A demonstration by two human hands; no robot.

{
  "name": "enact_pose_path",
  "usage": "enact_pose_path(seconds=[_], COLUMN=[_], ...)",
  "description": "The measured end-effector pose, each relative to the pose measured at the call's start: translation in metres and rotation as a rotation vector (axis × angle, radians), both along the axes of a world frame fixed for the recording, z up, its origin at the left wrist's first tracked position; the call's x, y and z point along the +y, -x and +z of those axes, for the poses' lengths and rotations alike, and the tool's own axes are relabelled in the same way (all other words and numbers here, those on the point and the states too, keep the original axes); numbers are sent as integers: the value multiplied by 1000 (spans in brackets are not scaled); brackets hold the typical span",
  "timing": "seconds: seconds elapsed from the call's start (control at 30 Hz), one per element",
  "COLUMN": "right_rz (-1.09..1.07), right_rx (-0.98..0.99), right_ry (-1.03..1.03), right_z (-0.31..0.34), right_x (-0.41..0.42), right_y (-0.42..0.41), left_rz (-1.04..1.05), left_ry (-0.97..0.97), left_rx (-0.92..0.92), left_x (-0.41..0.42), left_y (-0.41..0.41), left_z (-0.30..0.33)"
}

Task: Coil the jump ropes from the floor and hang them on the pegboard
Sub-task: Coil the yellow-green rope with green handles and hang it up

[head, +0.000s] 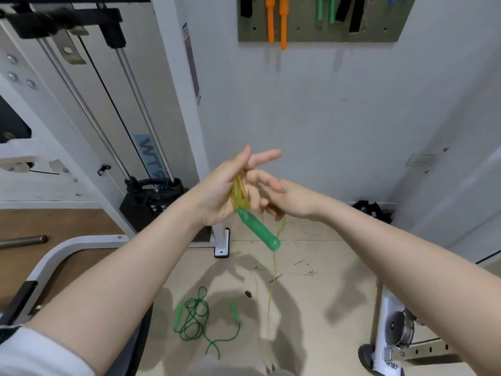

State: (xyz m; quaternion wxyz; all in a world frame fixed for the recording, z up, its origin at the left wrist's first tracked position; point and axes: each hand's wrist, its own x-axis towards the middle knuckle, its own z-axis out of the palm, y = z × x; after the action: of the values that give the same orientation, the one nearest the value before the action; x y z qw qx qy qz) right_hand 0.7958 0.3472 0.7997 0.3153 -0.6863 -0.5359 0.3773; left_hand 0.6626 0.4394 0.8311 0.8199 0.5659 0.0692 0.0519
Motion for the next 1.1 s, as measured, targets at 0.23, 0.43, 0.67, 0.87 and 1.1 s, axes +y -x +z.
enact_pose_path(seconds=[0.23,0.43,0.67,0.87,1.1], right_rz=[368,-90,-164,194,-110], right_rx=[-36,111,-100,-133,24], right_ry=[491,-212,-71,310,-249], right_z=[32,65,14,26,71], right_x=[-31,-38,-39,-66,-67], right_y=[-1,-38,-54,-46,-79], left_rz=[422,-89,-198,395,-48], left_ry=[-479,-301,-25,-263,-355], left_rx=[363,536,-34,249,497], left_x=[25,-9,-42,-17,-49], left_y=[-23,-26,-59,-82,-77], left_z=[-46,-51,0,-16,-23])
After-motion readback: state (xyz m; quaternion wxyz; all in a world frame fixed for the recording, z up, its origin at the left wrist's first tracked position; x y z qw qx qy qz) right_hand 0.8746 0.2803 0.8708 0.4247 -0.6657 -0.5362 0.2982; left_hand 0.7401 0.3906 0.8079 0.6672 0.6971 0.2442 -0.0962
